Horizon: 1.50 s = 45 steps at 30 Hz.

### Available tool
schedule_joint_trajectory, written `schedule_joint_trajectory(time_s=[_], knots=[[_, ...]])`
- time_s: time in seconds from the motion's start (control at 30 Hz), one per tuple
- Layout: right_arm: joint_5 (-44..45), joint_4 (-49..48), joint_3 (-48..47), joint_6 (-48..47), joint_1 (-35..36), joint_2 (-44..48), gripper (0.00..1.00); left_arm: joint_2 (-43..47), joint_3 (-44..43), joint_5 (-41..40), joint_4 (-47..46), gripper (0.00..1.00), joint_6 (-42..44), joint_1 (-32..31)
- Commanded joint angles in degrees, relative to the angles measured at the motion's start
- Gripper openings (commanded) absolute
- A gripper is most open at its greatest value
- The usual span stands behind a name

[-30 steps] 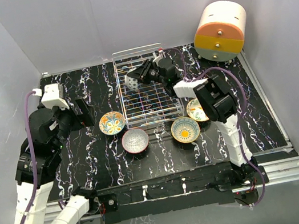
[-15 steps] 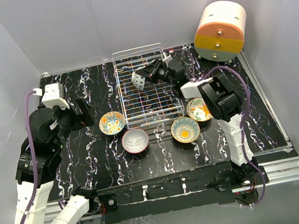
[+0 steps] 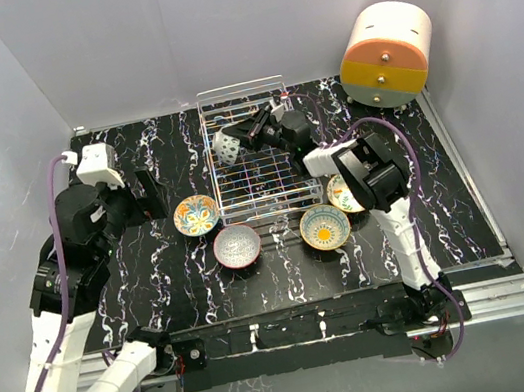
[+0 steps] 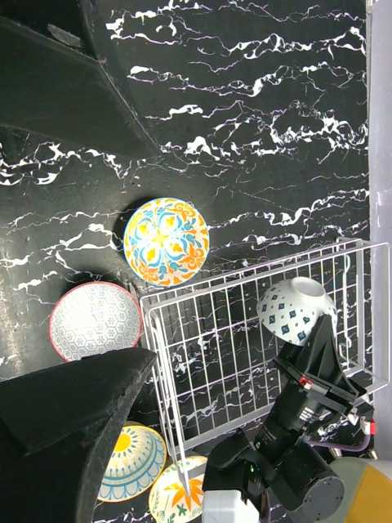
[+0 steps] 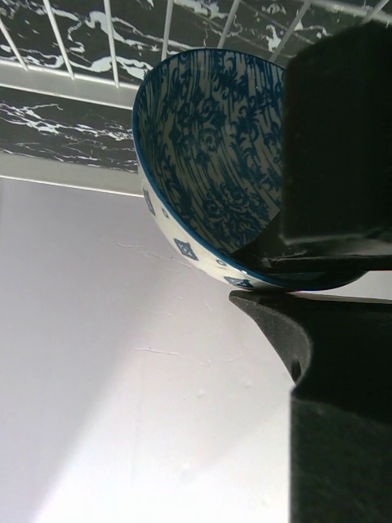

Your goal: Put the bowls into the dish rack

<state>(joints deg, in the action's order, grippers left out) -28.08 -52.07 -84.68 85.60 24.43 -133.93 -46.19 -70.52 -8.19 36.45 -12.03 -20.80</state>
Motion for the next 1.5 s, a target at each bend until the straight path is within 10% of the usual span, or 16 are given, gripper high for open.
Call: schedule_joint_trajectory(time_s=[0.0,0.7,1.47], knots=[[0.23,-0.25,-3.10,1.72,0.84,-0.99,0.08,0.04,-2.12,0.06,-0.50,0.97,-0.10,-0.23],[1.95,3.07,6.27,2.65,-0.63,2.28,0.52,0.52,-1.27,-0.07,-0.31,0.97,-0.18,-0.21],[9.62,50.10,-7.16,-20.90,-2.47,7.36,0.70,1.26,0.69,1.07,-1.42,0.97,-0.32,-0.21]])
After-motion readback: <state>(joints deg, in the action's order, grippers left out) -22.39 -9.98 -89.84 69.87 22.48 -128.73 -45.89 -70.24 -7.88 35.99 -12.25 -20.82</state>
